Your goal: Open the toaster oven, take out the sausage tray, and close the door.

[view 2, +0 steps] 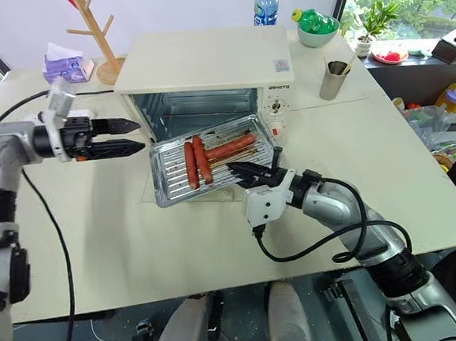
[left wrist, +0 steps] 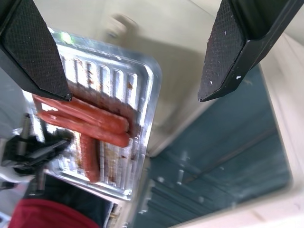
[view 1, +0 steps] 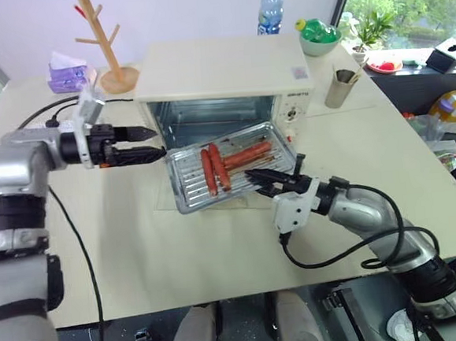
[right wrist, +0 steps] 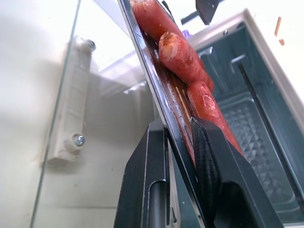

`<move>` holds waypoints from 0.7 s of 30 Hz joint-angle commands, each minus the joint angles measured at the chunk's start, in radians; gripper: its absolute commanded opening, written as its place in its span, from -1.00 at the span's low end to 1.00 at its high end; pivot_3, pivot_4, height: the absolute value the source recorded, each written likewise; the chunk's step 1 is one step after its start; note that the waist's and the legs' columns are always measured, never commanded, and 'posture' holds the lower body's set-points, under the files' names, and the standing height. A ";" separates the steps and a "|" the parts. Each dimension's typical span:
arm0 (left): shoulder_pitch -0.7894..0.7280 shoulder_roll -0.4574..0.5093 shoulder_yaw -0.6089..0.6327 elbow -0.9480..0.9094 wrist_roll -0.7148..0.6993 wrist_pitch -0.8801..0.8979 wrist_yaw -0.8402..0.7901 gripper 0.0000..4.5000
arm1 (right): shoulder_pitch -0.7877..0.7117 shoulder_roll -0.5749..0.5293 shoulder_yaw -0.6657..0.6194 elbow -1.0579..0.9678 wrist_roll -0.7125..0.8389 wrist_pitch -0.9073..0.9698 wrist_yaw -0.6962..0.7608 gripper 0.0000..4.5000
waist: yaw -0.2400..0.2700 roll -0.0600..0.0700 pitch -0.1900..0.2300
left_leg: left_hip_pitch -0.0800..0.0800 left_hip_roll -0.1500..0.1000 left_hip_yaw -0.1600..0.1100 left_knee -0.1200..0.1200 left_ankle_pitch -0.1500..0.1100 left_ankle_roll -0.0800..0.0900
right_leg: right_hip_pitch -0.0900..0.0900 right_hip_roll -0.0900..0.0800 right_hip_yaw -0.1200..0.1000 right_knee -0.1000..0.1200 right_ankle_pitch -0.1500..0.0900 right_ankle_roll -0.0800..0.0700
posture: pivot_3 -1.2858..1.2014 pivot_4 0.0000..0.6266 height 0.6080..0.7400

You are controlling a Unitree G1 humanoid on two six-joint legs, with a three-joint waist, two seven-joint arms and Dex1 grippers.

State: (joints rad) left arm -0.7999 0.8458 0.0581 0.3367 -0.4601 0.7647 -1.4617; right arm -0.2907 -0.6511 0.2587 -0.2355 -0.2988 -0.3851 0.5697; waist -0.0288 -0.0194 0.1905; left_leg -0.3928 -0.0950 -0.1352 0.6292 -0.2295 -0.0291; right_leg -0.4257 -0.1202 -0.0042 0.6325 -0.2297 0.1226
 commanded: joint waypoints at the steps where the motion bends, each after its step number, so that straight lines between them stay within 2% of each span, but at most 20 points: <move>1: 0.124 0.094 0.150 -0.202 -0.168 0.239 0.032 1.00 | -0.014 -0.025 -0.018 0.011 0.064 -0.110 0.031 -0.89 | -0.010 0.000 0.000 | 0.000 0.001 0.000 0.000 0.000 0.000 | 0.000 0.001 0.000 0.000 0.000 0.000 | 0.03 -0.52 0.94; 6: 0.281 0.117 0.354 -0.338 -0.352 0.537 0.167 1.00 | -0.041 -0.036 -0.003 0.075 0.111 -0.203 0.076 -0.89 | -0.014 0.000 0.000 | 0.001 0.002 0.000 0.000 0.000 0.000 | 0.000 0.002 0.000 -0.001 0.001 -0.001 | 0.03 -0.52 0.94; 10: 0.419 0.085 0.478 -0.445 -0.456 0.679 0.270 1.00 | -0.066 -0.035 0.014 0.115 0.142 -0.269 0.116 -0.89 | -0.013 0.000 0.000 | 0.001 0.003 0.001 0.000 0.000 0.000 | 0.000 0.002 0.000 -0.001 0.001 -0.002 | 0.03 -0.52 0.94; 13: 0.457 0.015 0.556 -0.470 -0.518 0.799 0.371 1.00 | -0.084 -0.025 0.027 0.135 0.169 -0.298 0.143 -0.89 | -0.008 0.000 0.000 | 0.001 0.003 0.001 0.000 0.000 0.000 | 0.001 0.002 0.000 -0.001 0.001 -0.003 | 0.03 -0.52 0.94; 16: 0.470 -0.045 0.577 -0.451 -0.600 0.850 0.477 1.00 | -0.106 -0.014 0.037 0.148 0.180 -0.320 0.160 -0.89 | -0.005 0.000 0.000 | 0.002 0.003 0.001 0.000 0.000 -0.001 | 0.001 0.002 0.000 -0.001 0.002 -0.003 | 0.03 -0.52 0.94; 21: 0.457 -0.103 0.541 -0.406 -0.731 0.850 0.641 1.00 | -0.134 0.013 0.047 0.149 0.190 -0.326 0.174 -0.89 | -0.004 0.000 0.000 | 0.002 0.003 0.001 0.000 0.000 -0.002 | 0.001 0.002 0.001 -0.002 0.002 -0.004 | 0.03 -0.52 0.94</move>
State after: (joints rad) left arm -0.3286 0.7439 0.5961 -0.0792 -1.1233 1.6063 -0.8721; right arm -0.4002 -0.6490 0.3110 -0.0628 -0.1445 -0.6925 0.7458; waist -0.0323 -0.0195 0.1904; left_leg -0.3911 -0.0922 -0.1347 0.6290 -0.2290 -0.0307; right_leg -0.4246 -0.1183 -0.0036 0.6310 -0.2276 0.1186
